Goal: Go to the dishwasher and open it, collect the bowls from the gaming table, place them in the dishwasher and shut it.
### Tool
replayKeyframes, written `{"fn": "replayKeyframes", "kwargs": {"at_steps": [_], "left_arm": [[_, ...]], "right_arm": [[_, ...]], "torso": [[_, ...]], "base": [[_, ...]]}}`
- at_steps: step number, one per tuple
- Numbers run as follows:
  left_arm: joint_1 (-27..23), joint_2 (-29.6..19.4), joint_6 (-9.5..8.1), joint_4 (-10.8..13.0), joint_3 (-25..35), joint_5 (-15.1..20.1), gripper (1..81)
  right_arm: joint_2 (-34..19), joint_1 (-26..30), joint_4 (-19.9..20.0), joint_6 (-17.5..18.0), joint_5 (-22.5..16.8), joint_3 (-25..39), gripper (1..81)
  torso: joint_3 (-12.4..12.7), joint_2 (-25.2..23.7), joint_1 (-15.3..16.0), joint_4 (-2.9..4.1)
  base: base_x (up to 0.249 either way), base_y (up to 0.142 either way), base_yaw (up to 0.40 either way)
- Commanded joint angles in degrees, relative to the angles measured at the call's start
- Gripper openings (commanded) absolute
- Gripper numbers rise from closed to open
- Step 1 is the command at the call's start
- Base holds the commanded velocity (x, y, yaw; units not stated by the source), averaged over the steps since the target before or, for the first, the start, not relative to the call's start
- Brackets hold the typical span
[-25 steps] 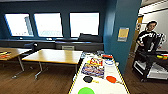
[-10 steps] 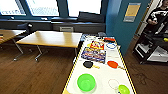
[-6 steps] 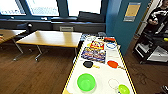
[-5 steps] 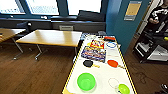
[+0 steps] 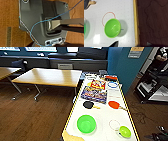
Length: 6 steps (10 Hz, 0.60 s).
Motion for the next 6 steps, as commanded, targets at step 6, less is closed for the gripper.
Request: {"fn": "replayKeyframes", "kwargs": {"at_steps": [6], "left_arm": [[0.14, 0.63, -0.37, -0.13, -2.66, 3.47, 81.1]], "right_arm": [[2.03, 8.94, 0.36, 13.29, 3.06, -8.33, 81.1]], "torso": [[0.00, 0.02, 0.02, 0.00]], "base": [[0.000, 0.000, 0.000]]}}
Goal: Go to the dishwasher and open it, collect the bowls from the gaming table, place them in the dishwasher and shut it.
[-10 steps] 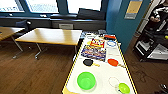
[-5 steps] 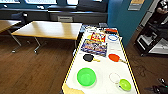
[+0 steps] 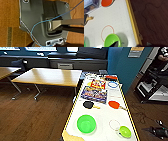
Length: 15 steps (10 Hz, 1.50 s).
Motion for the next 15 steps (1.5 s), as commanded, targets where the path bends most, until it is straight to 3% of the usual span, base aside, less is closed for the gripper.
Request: {"fn": "replayKeyframes", "kwargs": {"at_steps": [1, 5, 10, 13, 15], "left_arm": [[0.16, -0.04, -0.34, 0.01, -1.63, 3.53, 81.1], [0.16, 0.23, -0.34, 0.01, -1.81, 3.62, 81.1], [0.08, -0.03, -0.34, -0.07, -1.73, 3.53, 81.1], [0.07, 0.14, -0.34, -0.07, -1.72, 3.53, 81.1], [0.16, -0.03, -0.43, -0.07, -1.72, 3.53, 81.1]], "right_arm": [[-0.71, 5.72, 0.58, 3.48, -0.14, -3.08, 81.1], [2.55, 3.96, 0.58, 5.95, 2.14, -5.73, 81.1], [7.29, 2.65, 0.58, 6.12, 2.67, -6.00, 81.1], [8.26, -1.13, 0.58, 6.03, 6.45, -6.25, 81.1], [8.87, -2.02, 0.58, 6.12, 6.54, -6.96, 81.1]], "torso": [[0.00, 0.00, 0.00, 0.00], [0.00, 0.00, 0.00, 0.00], [-0.02, 0.00, 0.00, 0.00], [-0.07, 0.02, 0.02, 0.00], [-0.07, 0.02, 0.02, 0.00]], "base": [[0.000, 0.000, 0.000], [0.000, 0.000, 0.000], [0.000, 0.000, 0.000], [0.000, 0.000, 0.000], [0.000, 0.000, 0.000]]}}
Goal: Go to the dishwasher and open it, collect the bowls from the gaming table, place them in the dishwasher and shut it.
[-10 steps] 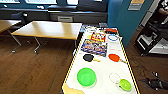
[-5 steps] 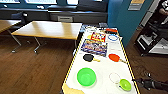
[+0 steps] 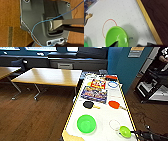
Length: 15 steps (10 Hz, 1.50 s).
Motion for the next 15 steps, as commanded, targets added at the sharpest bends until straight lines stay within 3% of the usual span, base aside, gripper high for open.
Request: {"fn": "replayKeyframes", "kwargs": {"at_steps": [1, 6, 9, 10, 12, 13, 14, 15], "left_arm": [[0.18, -1.11, -0.04, -0.05, 0.29, 3.40, 81.1], [0.27, -1.37, -0.47, -0.05, 0.28, 3.31, 81.1], [0.27, -1.37, -0.56, -0.05, 0.29, 3.31, 81.1], [0.27, -1.37, -0.56, -0.05, 0.20, 3.31, 81.1], [0.27, -1.46, -0.56, -0.05, 0.28, 3.30, 81.1], [0.27, -1.46, -0.56, 0.03, 0.28, 3.22, 81.1], [0.27, -1.37, -0.56, 0.12, 0.29, 3.22, 81.1], [0.10, -1.28, -0.56, 0.13, 0.29, 3.22, 81.1]], "right_arm": [[-2.02, 5.26, 0.53, 0.09, -0.30, 0.00, 81.1], [2.29, 4.92, 0.53, 1.40, 0.31, -2.11, 81.1], [4.14, 2.54, 0.53, 1.76, 2.86, -3.95, 81.1], [4.75, 1.23, 0.53, 1.93, 4.00, -4.57, 1.0], [3.09, 0.87, 0.36, 5.01, 4.09, -3.87, 1.0], [-0.41, 3.05, 0.45, 5.09, 3.48, -0.55, 1.0], [-5.15, 6.48, 0.36, 5.09, 0.95, 3.84, 1.0], [-10.16, 11.56, 0.10, 5.09, -5.10, 9.03, 1.0]], "torso": [[0.00, 0.00, 0.00, 0.00], [0.00, 0.00, 0.00, 0.00], [0.00, 0.00, 0.00, 0.00], [0.00, 0.00, 0.00, 0.00], [-0.02, 0.00, 0.00, 0.00], [-0.02, 0.00, 0.00, 0.00], [-0.02, 0.00, 0.00, 0.00], [-0.02, 0.00, 0.00, 0.00]], "base": [[0.000, 0.000, 0.000], [0.000, 0.000, 0.000], [0.000, 0.000, 0.000], [0.000, 0.000, 0.000], [0.000, 0.000, 0.000], [0.000, 0.000, 0.000], [0.000, 0.000, 0.000], [0.000, 0.000, 0.000]]}}
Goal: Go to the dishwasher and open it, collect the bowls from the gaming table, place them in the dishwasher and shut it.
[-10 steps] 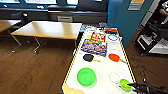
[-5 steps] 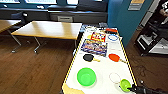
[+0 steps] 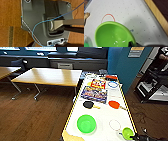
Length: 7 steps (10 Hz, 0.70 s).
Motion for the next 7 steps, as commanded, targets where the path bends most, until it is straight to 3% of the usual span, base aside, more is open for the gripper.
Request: {"fn": "replayKeyframes", "kwargs": {"at_steps": [1, 2, 4, 5, 7], "left_arm": [[0.10, -0.83, 0.06, 0.33, 0.37, 3.29, 81.1], [0.01, -0.57, 0.06, 0.41, 0.37, 3.29, 81.1], [0.01, -0.48, 0.06, 0.59, 0.55, 3.20, 81.1], [-0.08, -0.39, 0.15, 0.94, 0.99, 2.59, 81.1], [-0.43, -1.26, 0.15, 1.12, 3.27, 1.45, 81.1]], "right_arm": [[-17.56, 19.50, -0.40, 0.82, -15.01, 14.71, 1.0], [-21.15, 22.33, -0.57, 0.73, -19.32, 17.25, 1.0], [-27.05, 23.40, -1.72, 0.29, -22.66, 19.90, 1.0], [-29.43, 20.69, -1.81, 0.11, -25.30, 20.17, 1.0], [-33.12, 10.15, -3.56, -4.27, -22.87, 19.12, 1.0]], "torso": [[0.00, 0.00, 0.00, 0.00], [0.00, 0.00, 0.00, 0.00], [0.00, 0.00, 0.00, 0.00], [0.00, 0.00, 0.00, 0.00], [0.00, 0.00, 0.00, 0.00]], "base": [[0.000, 0.000, 0.000], [0.000, 0.000, 0.000], [0.000, 0.000, 0.000], [0.000, 0.000, 0.000], [0.000, 0.000, 0.000]]}}
